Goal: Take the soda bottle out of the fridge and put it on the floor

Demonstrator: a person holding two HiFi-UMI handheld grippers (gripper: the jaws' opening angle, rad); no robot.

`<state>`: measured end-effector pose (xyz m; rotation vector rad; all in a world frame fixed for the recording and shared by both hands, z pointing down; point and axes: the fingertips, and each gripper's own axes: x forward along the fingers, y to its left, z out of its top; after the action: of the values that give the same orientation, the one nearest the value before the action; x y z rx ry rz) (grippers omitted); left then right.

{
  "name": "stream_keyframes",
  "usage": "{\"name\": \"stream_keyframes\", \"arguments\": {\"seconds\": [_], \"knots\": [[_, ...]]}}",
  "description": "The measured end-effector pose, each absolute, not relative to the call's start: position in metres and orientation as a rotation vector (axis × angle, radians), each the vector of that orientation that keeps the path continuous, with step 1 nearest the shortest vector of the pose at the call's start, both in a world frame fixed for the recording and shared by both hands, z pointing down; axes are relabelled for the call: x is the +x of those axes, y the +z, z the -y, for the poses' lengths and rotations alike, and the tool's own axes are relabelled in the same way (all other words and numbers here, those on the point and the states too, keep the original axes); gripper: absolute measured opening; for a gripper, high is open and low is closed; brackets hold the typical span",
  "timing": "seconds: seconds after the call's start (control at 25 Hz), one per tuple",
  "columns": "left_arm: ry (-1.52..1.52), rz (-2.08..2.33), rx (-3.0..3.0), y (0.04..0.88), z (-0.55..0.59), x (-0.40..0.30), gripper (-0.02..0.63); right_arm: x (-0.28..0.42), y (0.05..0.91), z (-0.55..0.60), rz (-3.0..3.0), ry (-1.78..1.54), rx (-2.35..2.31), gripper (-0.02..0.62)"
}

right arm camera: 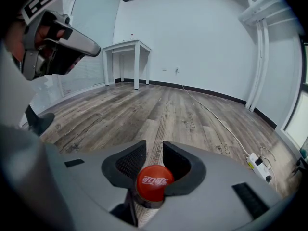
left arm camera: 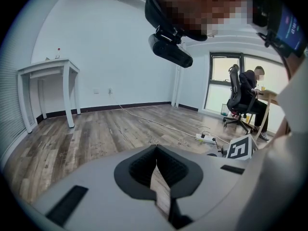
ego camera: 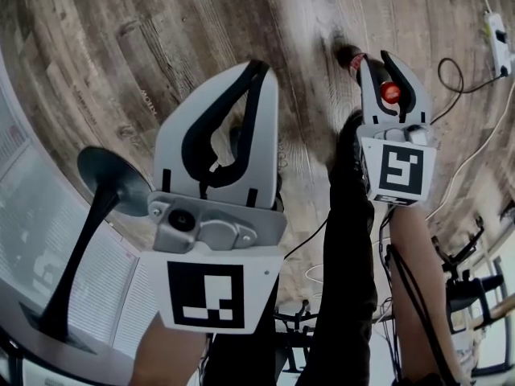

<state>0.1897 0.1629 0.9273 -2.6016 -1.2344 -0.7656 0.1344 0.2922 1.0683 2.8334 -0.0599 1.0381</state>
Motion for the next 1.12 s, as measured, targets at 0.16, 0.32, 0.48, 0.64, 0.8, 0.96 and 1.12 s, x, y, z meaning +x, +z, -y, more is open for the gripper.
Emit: {"name": "stream_keyframes", "arguments": {"seconds": [0.16, 0.32, 0.48, 0.64, 0.8, 0.96, 1.12], "knots": [[-0.747, 1.246, -2.61, 0.919, -0.166, 0.191, 0.016, 0.135, 1.066, -0.29, 0.069, 1.067, 2.825, 0.15], [-0.727, 1.242, -2.61, 0.912, -0.165, 0.194, 0.015, 0.138, 1.056, -0.291, 0.057, 1.034, 2.843, 0.161], [-0.709, 1.229, -2.623, 0.903, -0.168, 0.197, 0.017, 0.149, 1.029, -0.289, 0.085, 0.882, 2.882, 0.161], [-0.668, 1.224, -2.644, 0.882, -0.177, 0.204, 0.017, 0.158, 0.999, -0.29, 0.06, 0.826, 2.918, 0.159], [-0.615, 1.211, -2.665, 0.849, -0.184, 0.217, 0.016, 0.175, 0.951, -0.296, 0.016, 0.733, 2.962, 0.155], [-0.541, 1.177, -2.71, 0.8, -0.194, 0.236, 0.016, 0.198, 0.886, -0.301, 0.004, 0.618, 3.006, 0.149], [-0.419, 1.144, -2.761, 0.731, -0.209, 0.26, 0.016, 0.227, 0.806, -0.305, 0.049, 0.485, 3.048, 0.141]]}}
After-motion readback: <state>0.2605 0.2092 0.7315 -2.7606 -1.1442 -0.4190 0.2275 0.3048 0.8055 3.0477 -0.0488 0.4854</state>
